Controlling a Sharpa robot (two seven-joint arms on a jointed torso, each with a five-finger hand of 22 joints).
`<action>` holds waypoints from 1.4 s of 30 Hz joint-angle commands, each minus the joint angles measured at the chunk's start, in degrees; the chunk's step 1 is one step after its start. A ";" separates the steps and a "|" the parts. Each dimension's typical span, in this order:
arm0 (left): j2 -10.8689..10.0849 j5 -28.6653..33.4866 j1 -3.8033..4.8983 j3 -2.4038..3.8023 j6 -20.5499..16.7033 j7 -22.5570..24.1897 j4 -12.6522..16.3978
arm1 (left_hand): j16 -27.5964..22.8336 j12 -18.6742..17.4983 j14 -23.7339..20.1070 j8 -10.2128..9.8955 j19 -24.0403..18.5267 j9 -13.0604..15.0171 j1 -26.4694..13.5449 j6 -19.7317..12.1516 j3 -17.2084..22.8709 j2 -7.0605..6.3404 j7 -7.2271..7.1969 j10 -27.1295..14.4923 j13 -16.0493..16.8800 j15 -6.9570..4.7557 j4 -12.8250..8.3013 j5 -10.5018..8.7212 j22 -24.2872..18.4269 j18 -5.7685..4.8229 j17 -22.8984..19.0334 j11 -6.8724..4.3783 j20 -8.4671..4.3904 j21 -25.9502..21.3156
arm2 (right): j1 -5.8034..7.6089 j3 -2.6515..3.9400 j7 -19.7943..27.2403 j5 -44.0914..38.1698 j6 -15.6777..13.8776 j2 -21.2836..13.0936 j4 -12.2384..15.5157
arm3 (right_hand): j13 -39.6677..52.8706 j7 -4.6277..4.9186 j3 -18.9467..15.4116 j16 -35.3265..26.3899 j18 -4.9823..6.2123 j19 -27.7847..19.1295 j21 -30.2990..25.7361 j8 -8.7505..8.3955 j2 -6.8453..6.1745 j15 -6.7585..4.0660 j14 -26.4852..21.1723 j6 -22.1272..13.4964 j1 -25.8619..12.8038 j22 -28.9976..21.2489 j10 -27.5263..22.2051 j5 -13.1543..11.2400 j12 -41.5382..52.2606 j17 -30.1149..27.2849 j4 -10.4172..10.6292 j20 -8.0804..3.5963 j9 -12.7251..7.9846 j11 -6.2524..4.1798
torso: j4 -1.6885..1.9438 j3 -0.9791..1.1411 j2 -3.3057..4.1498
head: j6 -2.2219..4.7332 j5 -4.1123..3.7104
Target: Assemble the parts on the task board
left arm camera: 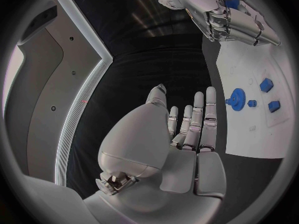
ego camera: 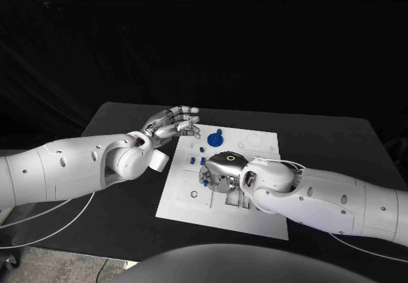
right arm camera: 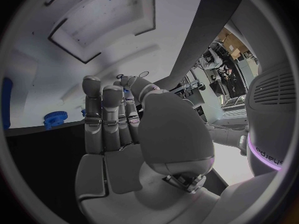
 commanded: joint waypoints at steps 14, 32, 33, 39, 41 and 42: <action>0.19 -0.22 0.00 0.03 1.48 -0.38 -0.10 | 0.46 0.36 -0.36 0.24 0.25 -0.34 0.29 0.53 -0.04 0.91 0.22 -0.20 -0.30 -0.03 0.32 0.29 0.16 0.16 -0.15 0.20 0.07 -0.45 | -0.31 -0.16 -1.19 -2.28 0.01 -0.15 -0.45 | 0.17 0.38 -0.12 -0.14 -0.11 -0.58 -0.12 -0.17 0.28 0.18 -0.43 0.42 0.57 3.05 -0.39 0.12 0.26 0.09 -0.38 0.02 -0.07 -0.13 | -0.01 -0.01 -0.03 | 0.01 0.24; 0.33 -0.22 0.00 0.03 1.71 -0.90 -0.34 | 0.54 0.45 -0.37 0.17 0.24 -0.54 0.37 0.59 0.01 1.16 0.27 -0.25 -0.46 0.01 0.38 0.28 0.22 0.12 -0.20 0.26 0.08 -0.48 | -0.33 -0.16 0.29 -1.96 -0.79 -0.65 -0.01 | -0.31 -4.17 0.18 -1.27 0.33 -2.91 -2.87 -9.79 -0.79 0.71 -2.39 -15.55 -2.10 2.11 -6.67 -8.67 -1.99 -1.69 1.31 0.70 -6.38 1.22 | 0.00 0.02 -0.05 | 0.01 0.24; 0.32 -0.22 0.00 0.03 1.71 -0.93 -0.35 | 0.54 0.45 -0.37 0.17 0.24 -0.54 0.37 0.59 0.01 1.16 0.27 -0.25 -0.46 0.01 0.38 0.28 0.22 0.12 -0.20 0.26 0.08 -0.48 | -0.33 -0.16 0.36 -1.83 -1.13 -0.80 0.04 | -0.36 -4.41 0.09 -1.31 0.37 -3.00 -3.17 -9.78 -0.89 0.82 -2.50 -16.18 -2.21 2.04 -6.83 -9.08 -2.05 -1.79 1.49 0.77 -6.79 1.29 | -0.01 0.01 -0.03 | 0.01 0.28; 0.22 -0.22 0.00 0.03 1.71 -1.09 -0.35 | 0.56 0.47 -0.38 0.15 0.24 -0.59 0.41 0.62 0.02 1.21 0.30 -0.27 -0.50 0.03 0.38 0.29 0.24 0.11 -0.22 0.28 0.08 -0.49 | 0.18 -0.13 0.47 0.00 -3.20 -2.65 0.98 | -0.43 -4.32 -0.19 -1.23 0.44 -3.08 -3.80 -9.24 -1.06 0.91 -2.66 -16.10 -2.39 1.89 -7.13 -10.57 -2.02 -1.84 2.13 1.01 -7.63 1.40 | -0.01 -0.01 -0.02 | 0.01 0.27; 0.20 -0.21 0.00 0.03 1.75 -1.15 -0.39 | 0.56 0.47 -0.38 0.15 0.24 -0.59 0.41 0.62 0.02 1.21 0.30 -0.27 -0.50 0.03 0.38 0.29 0.24 0.11 -0.22 0.28 0.08 -0.49 | 0.92 -0.11 0.20 1.25 -3.44 -3.49 1.46 | -0.40 -3.73 -0.07 -1.16 0.43 -2.99 -3.84 -8.72 -0.96 0.95 -2.68 -15.06 -2.10 1.90 -7.01 -10.51 -1.86 -1.83 2.22 1.05 -7.77 1.34 | -0.08 -0.02 -0.01 | 0.01 0.11; 0.21 -0.20 0.00 0.03 1.78 -1.18 -0.42 | 0.58 0.49 -0.39 0.15 0.24 -0.64 0.44 0.65 0.04 1.26 0.32 -0.28 -0.54 0.04 0.38 0.30 0.25 0.11 -0.24 0.29 0.08 -0.50 | 1.46 -0.10 -0.01 2.21 -3.50 -4.05 1.82 | -0.39 -3.28 0.06 -1.12 0.42 -2.93 -3.88 -8.33 -0.92 1.00 -2.70 -14.21 -1.81 1.93 -6.90 -10.22 -1.74 -1.83 2.20 1.09 -7.84 1.31 | -0.10 -0.01 -0.01 | 0.01 -0.01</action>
